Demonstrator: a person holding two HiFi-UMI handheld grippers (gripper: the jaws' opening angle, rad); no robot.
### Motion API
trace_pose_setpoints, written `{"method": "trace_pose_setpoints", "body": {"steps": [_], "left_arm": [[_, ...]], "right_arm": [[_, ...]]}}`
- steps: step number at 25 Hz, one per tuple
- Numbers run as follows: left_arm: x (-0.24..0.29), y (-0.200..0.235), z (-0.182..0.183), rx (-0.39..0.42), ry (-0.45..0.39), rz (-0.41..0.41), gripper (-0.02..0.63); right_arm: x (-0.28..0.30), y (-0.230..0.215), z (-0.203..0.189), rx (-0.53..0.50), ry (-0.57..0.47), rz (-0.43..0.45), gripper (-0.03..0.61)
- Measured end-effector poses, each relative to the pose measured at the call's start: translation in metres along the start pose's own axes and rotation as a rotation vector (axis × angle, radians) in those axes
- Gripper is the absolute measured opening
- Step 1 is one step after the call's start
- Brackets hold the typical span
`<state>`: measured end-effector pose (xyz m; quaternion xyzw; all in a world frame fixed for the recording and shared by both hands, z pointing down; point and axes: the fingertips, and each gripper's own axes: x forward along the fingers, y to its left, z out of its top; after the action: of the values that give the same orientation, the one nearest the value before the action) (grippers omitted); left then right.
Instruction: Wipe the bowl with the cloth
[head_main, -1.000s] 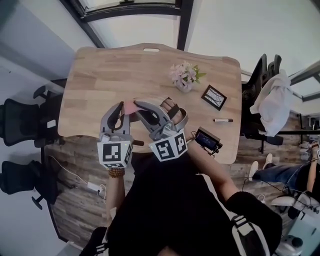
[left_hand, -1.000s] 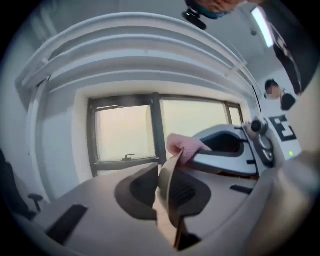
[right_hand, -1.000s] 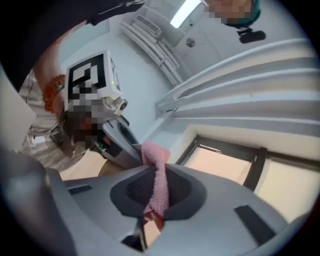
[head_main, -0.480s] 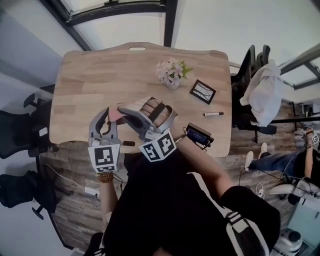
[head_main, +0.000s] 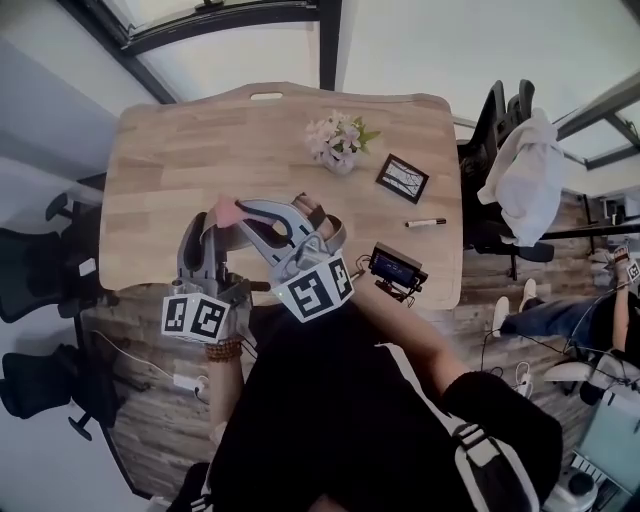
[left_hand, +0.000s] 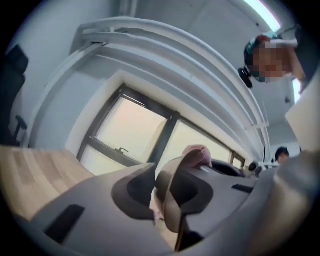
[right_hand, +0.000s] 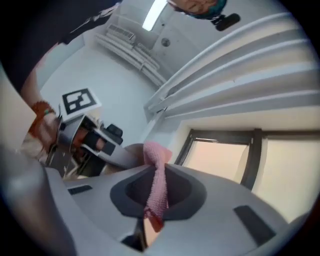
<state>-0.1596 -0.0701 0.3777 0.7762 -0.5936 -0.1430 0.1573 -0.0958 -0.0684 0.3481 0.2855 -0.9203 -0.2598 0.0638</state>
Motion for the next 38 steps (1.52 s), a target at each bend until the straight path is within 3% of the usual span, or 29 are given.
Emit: {"method": "trace_pose_setpoints", "body": {"steps": [2, 4, 5, 6, 7, 9, 14, 15, 16, 18, 22, 23, 24, 25, 27, 29, 31, 32, 33, 34, 35, 38], "left_arm": [[0.003, 0.001, -0.016, 0.248, 0.142, 0.002, 0.082], [0.008, -0.004, -0.031, 0.563, 0.286, 0.008, 0.135], [0.009, -0.009, -0.035, 0.68, 0.335, 0.008, 0.092], [0.011, -0.013, -0.037, 0.733, 0.359, 0.009, 0.032], [0.011, -0.016, -0.034, 0.718, 0.355, 0.008, 0.029], [0.012, -0.019, -0.023, 0.568, 0.288, 0.005, 0.029], [0.005, -0.014, 0.011, 0.007, 0.037, -0.041, 0.061], [0.004, -0.01, 0.011, -0.061, 0.011, -0.045, 0.064], [0.004, -0.006, 0.009, -0.071, 0.015, -0.031, 0.068], [0.005, -0.002, 0.0, 0.079, 0.096, 0.019, 0.072], [0.011, -0.012, -0.015, 0.629, 0.316, 0.076, 0.066], [0.012, -0.015, -0.018, 0.723, 0.359, 0.081, 0.035], [0.012, -0.018, -0.019, 0.763, 0.38, 0.082, 0.031], [0.012, -0.021, -0.018, 0.749, 0.375, 0.075, 0.021], [0.012, -0.025, -0.009, 0.616, 0.306, 0.061, 0.029], [0.01, -0.019, 0.001, 0.39, 0.206, 0.052, 0.035], [0.008, -0.009, 0.006, 0.114, 0.12, 0.036, 0.04], [0.007, -0.004, 0.005, 0.01, 0.092, 0.036, 0.048], [0.006, 0.001, 0.002, -0.036, 0.081, 0.047, 0.055], [0.006, 0.004, -0.002, -0.008, 0.091, 0.065, 0.063], [0.006, 0.005, -0.008, 0.092, 0.125, 0.084, 0.063], [0.005, -0.004, -0.025, 0.636, 0.295, 0.128, 0.058]], "right_arm": [[-0.002, 0.011, -0.014, -0.16, 0.055, 0.038, 0.023], [-0.004, 0.025, -0.02, -0.317, 0.086, 0.078, 0.023], [-0.004, 0.029, -0.021, -0.349, 0.092, 0.082, 0.023], [-0.003, 0.029, -0.022, -0.333, 0.093, 0.075, 0.023], [-0.003, 0.026, -0.022, -0.278, 0.089, 0.063, 0.023], [-0.003, 0.016, -0.017, -0.143, 0.067, 0.035, 0.023], [-0.006, -0.005, 0.01, 0.095, -0.048, -0.053, 0.032], [-0.006, -0.006, 0.012, 0.12, -0.054, -0.054, 0.032], [-0.004, -0.005, 0.009, 0.126, -0.04, -0.046, 0.034], [-0.002, 0.0, -0.003, 0.042, 0.015, -0.033, 0.025], [-0.003, 0.015, -0.009, -0.296, 0.074, -0.01, 0.021], [-0.002, 0.019, -0.01, -0.323, 0.08, -0.003, 0.021], [-0.002, 0.019, -0.012, -0.296, 0.082, -0.002, 0.021], [-0.003, 0.016, -0.013, -0.23, 0.076, -0.006, 0.021], [-0.005, 0.006, -0.01, -0.09, 0.044, -0.025, 0.023], [-0.004, -0.002, -0.003, 0.004, 0.006, -0.043, 0.026], [-0.001, -0.008, 0.001, 0.09, -0.018, -0.039, 0.028], [0.001, -0.009, 0.0, 0.125, -0.018, -0.031, 0.028], [0.003, -0.008, -0.003, 0.142, -0.005, -0.022, 0.028], [0.003, -0.005, -0.007, 0.127, 0.019, -0.014, 0.028], [0.003, -0.001, -0.012, 0.071, 0.051, -0.006, 0.025], [-0.002, 0.018, -0.024, -0.197, 0.129, 0.027, 0.022]]}}
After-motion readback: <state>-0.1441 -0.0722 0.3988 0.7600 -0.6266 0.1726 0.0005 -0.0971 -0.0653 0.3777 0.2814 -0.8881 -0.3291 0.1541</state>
